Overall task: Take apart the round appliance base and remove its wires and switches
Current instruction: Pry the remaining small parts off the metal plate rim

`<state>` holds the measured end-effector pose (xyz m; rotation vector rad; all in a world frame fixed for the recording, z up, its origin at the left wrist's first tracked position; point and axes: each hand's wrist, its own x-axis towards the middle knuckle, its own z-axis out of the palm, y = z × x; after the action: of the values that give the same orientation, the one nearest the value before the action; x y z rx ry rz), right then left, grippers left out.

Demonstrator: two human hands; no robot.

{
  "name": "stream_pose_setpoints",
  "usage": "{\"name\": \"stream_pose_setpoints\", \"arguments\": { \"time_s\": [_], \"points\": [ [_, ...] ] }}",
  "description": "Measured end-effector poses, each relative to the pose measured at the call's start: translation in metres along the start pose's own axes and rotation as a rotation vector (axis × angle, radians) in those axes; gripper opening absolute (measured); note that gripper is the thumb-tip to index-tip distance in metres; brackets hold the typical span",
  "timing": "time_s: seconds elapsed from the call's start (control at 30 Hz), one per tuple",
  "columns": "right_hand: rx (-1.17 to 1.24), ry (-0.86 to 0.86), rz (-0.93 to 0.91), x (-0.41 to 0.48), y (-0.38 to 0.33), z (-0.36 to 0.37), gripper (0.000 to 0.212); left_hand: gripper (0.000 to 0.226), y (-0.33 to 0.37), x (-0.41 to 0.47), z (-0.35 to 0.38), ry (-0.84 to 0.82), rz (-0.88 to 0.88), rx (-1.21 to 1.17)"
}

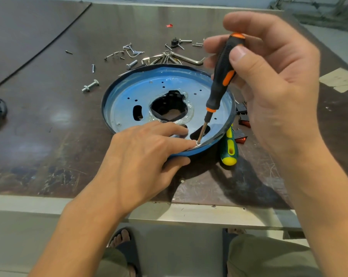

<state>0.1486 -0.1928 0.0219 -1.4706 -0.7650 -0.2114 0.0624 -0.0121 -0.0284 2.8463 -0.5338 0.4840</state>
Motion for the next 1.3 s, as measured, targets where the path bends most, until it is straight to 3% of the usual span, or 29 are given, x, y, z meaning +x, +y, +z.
{"name": "stream_pose_setpoints", "arguments": {
  "time_s": [0.2, 0.53, 0.7, 0.9, 1.03, 1.13, 1.3],
  "points": [
    [-0.074, 0.006, -0.075, 0.0025, -0.0044, 0.0029, 0.019, 0.032, 0.0004, -0.0005, -0.0005, -0.016, -0.003, 0.027],
    [-0.02, 0.011, -0.025, 0.0034, 0.0, -0.0038, 0.03, 0.033, -0.0004, -0.0002, 0.0004, -0.026, -0.002, 0.041],
    [-0.165, -0.002, -0.103, 0.0051, -0.0018, -0.0027, 0.03, 0.032, -0.0002, -0.0005, 0.0007, -0.021, -0.011, 0.042],
    [-0.031, -0.014, -0.046, 0.0034, 0.0008, -0.0031, 0.033, 0.034, -0.0006, 0.0001, 0.0007, -0.036, -0.011, 0.032],
    [-0.172, -0.038, -0.089, 0.0045, -0.0039, -0.0021, 0.037, 0.034, -0.0005, -0.0004, 0.0003, -0.035, -0.02, 0.041],
    [-0.143, -0.059, -0.076, 0.0035, -0.0033, -0.004, 0.043, 0.035, -0.0003, -0.0009, 0.0001, -0.04, -0.026, 0.04],
    [-0.094, -0.069, -0.052, 0.0027, -0.0032, -0.0024, 0.035, 0.035, 0.0004, -0.0002, -0.0007, -0.037, -0.027, 0.03]
  ]
}}
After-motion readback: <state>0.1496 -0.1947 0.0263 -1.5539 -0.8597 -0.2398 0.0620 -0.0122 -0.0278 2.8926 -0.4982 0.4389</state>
